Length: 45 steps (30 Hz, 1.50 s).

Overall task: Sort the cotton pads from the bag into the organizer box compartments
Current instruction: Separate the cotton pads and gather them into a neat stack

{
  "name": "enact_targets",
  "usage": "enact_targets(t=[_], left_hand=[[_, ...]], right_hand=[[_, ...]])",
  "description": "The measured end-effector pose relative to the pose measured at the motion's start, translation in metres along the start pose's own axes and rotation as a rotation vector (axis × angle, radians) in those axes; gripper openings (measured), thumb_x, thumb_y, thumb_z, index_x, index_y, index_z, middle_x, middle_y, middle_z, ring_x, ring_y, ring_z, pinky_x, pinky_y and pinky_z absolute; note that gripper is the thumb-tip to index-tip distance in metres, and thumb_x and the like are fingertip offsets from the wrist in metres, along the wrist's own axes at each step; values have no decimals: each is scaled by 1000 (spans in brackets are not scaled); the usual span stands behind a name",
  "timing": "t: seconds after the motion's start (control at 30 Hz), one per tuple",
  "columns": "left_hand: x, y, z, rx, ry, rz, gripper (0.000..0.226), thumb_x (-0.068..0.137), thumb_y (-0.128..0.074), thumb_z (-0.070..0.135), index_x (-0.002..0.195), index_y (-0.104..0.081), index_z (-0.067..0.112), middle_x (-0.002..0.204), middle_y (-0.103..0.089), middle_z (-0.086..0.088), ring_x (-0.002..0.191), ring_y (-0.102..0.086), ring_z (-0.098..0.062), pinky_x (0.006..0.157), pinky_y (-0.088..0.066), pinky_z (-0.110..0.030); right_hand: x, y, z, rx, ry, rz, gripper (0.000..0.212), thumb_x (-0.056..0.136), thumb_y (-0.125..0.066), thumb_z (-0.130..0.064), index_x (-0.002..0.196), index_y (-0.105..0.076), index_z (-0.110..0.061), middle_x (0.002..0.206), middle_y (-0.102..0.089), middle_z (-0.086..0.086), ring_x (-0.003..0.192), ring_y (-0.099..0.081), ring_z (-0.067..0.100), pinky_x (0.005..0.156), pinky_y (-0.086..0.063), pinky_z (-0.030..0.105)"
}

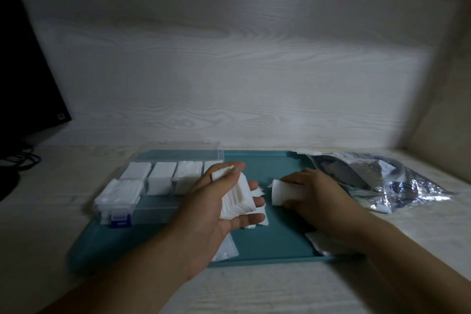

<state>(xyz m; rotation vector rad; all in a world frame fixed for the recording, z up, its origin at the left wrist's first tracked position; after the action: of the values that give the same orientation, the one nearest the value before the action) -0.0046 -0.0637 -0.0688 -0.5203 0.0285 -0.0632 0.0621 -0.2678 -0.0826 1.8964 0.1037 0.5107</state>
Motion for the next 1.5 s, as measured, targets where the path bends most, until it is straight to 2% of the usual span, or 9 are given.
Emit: enact_targets(t=[0.17, 0.33, 0.6, 0.73, 0.83, 0.9, 1.07, 1.4, 1.5], left_hand=[[0, 1, 1, -1, -11, -4, 21, 93, -55, 20, 109, -67, 14, 99, -72, -22, 72, -72, -32, 56, -59, -38], [0, 1, 1, 3, -13, -3, 21, 94, -55, 19, 110, -66, 14, 100, -72, -23, 73, -73, -33, 55, -58, -37], [1, 1, 1, -17, -21, 11, 20, 95, -54, 17, 110, -67, 12, 104, -69, -26, 77, -73, -36, 60, -61, -41], [0, -1, 1, -19, -35, 20, 22, 93, -56, 17, 112, -66, 11, 107, -67, -29, 76, -73, -37, 64, -62, -44], [1, 0, 0, -14, -36, 18, 22, 93, -56, 17, 112, -66, 11, 107, -67, -30, 76, -73, -37, 64, -62, -45], [1, 0, 0, -19, -34, 17, 23, 92, -56, 17, 112, -66, 10, 107, -68, -30, 76, -73, -37, 63, -62, -44], [1, 0, -1, -25, -24, 11, 20, 94, -54, 15, 110, -66, 9, 105, -68, -30, 73, -72, -37, 62, -62, -45], [1, 1, -2, -25, -28, 12, 20, 94, -53, 15, 107, -66, 10, 101, -69, -28, 73, -72, -38, 59, -61, -43], [1, 2, -3, -10, -42, 21, 19, 95, -53, 14, 107, -67, 11, 99, -70, -27, 75, -72, -38, 61, -61, -44]], right_hand=[[-1, 6, -5, 225, -1, 96, 4, 86, -70, -31, 86, -69, -27, 80, -69, -10, 71, -61, 2, 64, -46, 22], [1, 11, -1, 307, -66, 199, 11, 88, -69, -29, 79, -72, -23, 73, -69, -10, 68, -62, -2, 59, -45, 15], [-5, 2, -9, 214, -16, -69, 39, 82, -72, -43, 118, -65, -29, 96, -65, -14, 87, -60, 0, 80, -50, 20], [-8, -2, -14, 168, 45, -154, 34, 83, -73, -40, 114, -67, -28, 95, -59, -12, 84, -58, 3, 75, -44, 17], [-6, 1, -13, 153, 75, -69, 15, 89, -66, -21, 103, -72, -26, 94, -58, -9, 85, -57, 4, 76, -43, 18], [-5, 3, -9, 102, 88, 27, 29, 86, -58, -3, 99, -71, -26, 102, -57, -8, 97, -54, 10, 85, -42, 22], [-5, -4, -5, 19, 48, -99, 46, 95, -56, -18, 140, -48, -25, 138, -52, -4, 129, -43, 16, 105, -31, 22], [-3, 3, 0, -91, 49, 130, 25, 92, -61, -19, 115, -70, -21, 103, -75, 0, 93, -68, 20, 73, -47, 26], [-3, 15, -8, 210, -49, 277, 12, 90, -66, -11, 98, -75, -13, 80, -75, 0, 70, -67, 11, 62, -47, 23]])
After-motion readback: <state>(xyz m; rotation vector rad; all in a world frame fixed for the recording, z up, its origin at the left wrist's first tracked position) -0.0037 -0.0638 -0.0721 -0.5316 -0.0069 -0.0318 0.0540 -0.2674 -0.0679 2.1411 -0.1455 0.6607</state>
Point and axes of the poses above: each hand's wrist, its own x-axis towards the middle knuckle, its own y-axis out of the back of the hand, z = x × y, the point moved 1 cm from there along x, towards the middle knuckle
